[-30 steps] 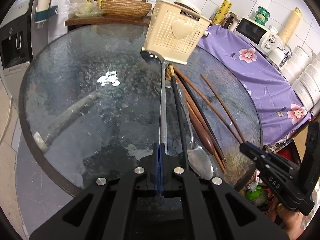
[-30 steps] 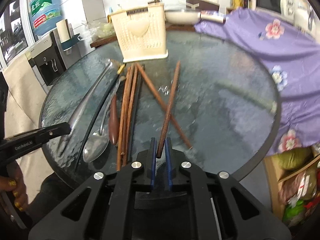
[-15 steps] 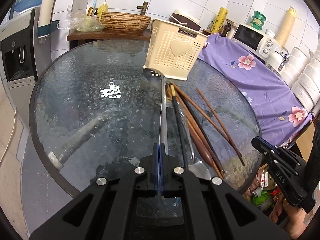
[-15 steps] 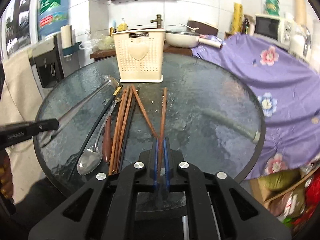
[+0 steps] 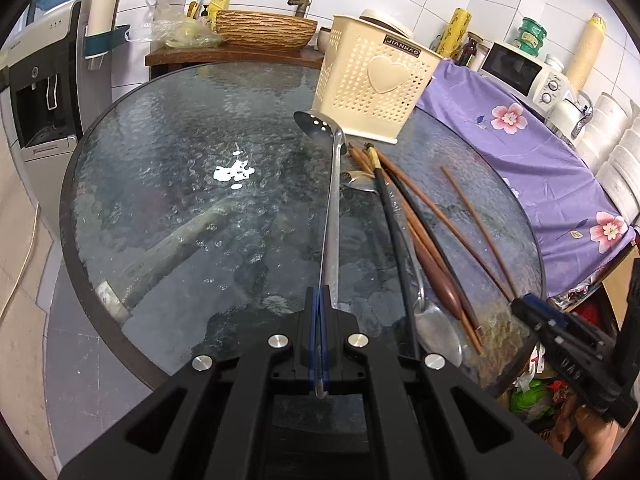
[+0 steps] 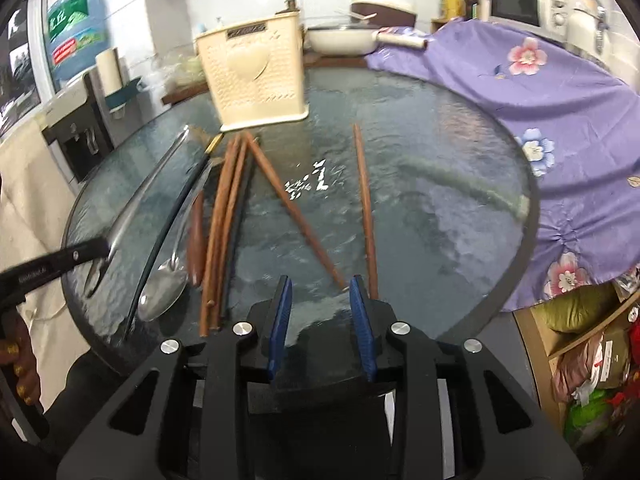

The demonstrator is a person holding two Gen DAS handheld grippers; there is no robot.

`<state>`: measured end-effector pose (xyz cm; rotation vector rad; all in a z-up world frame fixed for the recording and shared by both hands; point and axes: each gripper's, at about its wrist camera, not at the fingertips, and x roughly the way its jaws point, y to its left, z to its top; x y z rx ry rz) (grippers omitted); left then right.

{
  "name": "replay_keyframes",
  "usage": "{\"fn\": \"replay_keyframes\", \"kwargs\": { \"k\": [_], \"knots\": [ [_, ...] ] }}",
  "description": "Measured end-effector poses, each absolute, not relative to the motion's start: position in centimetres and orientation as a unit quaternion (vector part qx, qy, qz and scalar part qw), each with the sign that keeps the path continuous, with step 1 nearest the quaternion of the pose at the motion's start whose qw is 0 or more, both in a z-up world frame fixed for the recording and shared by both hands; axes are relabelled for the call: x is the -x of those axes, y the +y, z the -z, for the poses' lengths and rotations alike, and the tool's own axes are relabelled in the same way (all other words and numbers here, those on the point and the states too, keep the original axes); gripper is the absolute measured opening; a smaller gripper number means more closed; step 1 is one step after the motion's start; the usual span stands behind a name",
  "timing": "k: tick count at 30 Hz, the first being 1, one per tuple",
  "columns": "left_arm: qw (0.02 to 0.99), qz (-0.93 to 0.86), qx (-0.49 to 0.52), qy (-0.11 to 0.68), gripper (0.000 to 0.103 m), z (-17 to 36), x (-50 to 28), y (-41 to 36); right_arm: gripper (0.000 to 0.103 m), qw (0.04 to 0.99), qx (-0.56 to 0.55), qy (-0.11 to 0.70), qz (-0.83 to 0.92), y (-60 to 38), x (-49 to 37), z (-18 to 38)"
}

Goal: Organize utensils

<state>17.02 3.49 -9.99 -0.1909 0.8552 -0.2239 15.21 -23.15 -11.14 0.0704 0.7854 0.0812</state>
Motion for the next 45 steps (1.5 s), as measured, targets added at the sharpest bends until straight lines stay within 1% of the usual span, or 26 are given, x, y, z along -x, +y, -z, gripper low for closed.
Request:
{"fn": "replay_keyframes", "kwargs": {
  "k": [7,10,14,16,18,19,21,22,25,27,30,32,33,34,35,41,42,43,45],
  "knots": [
    [0.898,0.107,0.090,0.418,0.002,10.7,-17.0,4.0,0.031,0.925,-0.031,0.379,0.005,-25.7,-15.4,11.5],
    [0.897,0.105,0.088,0.419,0.003,10.7,-17.1,4.0,0.031,0.920,-0.021,0.391,0.012,-26.4,-16.0,12.1],
    [0.895,0.104,0.091,0.424,0.006,10.8,-17.1,4.1,0.030,0.918,-0.030,0.396,0.011,-27.0,-16.2,12.5],
    [0.894,0.105,0.097,0.425,0.008,10.9,-17.0,4.2,0.028,0.919,-0.023,0.394,0.009,-26.6,-16.0,12.5],
    [0.895,0.104,0.096,0.424,0.013,10.9,-16.9,4.2,0.019,0.921,0.004,0.390,0.004,-25.7,-15.8,12.6],
    [0.894,0.106,0.096,0.424,0.016,10.9,-16.8,4.2,0.019,0.921,0.006,0.389,0.003,-25.5,-15.8,12.6],
    [0.896,0.106,0.094,0.421,0.031,10.7,-16.6,4.1,0.018,0.921,0.001,0.390,0.000,-25.4,-15.9,12.6],
    [0.897,0.104,0.092,0.420,0.034,10.7,-16.5,4.1,0.017,0.921,-0.001,0.390,0.001,-25.4,-15.9,12.6],
    [0.900,0.100,0.086,0.416,0.035,10.7,-16.0,4.0,0.013,0.920,-0.001,0.391,0.002,-25.3,-15.9,12.5],
    [0.901,0.100,0.084,0.414,0.035,10.7,-15.8,3.9,0.007,0.921,0.002,0.390,-0.001,-25.2,-15.8,12.6],
    [0.904,0.098,0.072,0.411,0.035,10.8,-15.4,3.3,0.006,0.921,0.009,0.389,-0.002,-24.9,-15.6,12.6],
    [0.906,0.099,0.062,0.407,0.035,10.8,-15.4,2.9,0.006,0.922,0.008,0.388,-0.005,-24.9,-15.6,12.6],
    [0.907,0.098,0.056,0.406,0.032,10.8,-15.5,2.7,0.006,0.922,0.006,0.388,-0.006,-24.9,-15.5,12.6],
    [0.908,0.097,0.050,0.406,0.027,10.9,-15.5,2.5,0.006,0.922,0.006,0.387,-0.007,-24.9,-15.5,12.6],
    [0.907,0.099,0.049,0.407,0.017,10.9,-15.5,2.3,0.005,0.922,0.003,0.386,-0.009,-25.0,-15.5,12.6],
    [0.907,0.095,0.064,0.406,0.016,10.9,-15.4,2.5,0.005,0.926,-0.003,0.378,-0.017,-25.1,-15.3,12.5],
    [0.905,0.095,0.072,0.407,0.012,10.9,-15.4,2.8,0.005,0.927,-0.002,0.375,-0.017,-25.1,-15.2,12.4],
    [0.904,0.095,0.081,0.409,0.002,10.8,-15.5,3.1,0.005,0.929,0.002,0.371,-0.017,-25.1,-15.1,12.2],
    [0.905,0.097,0.084,0.406,0.001,10.3,-15.4,3.4,0.005,0.934,0.016,0.357,-0.018,-24.8,-14.9,11.5]
  ]
}}
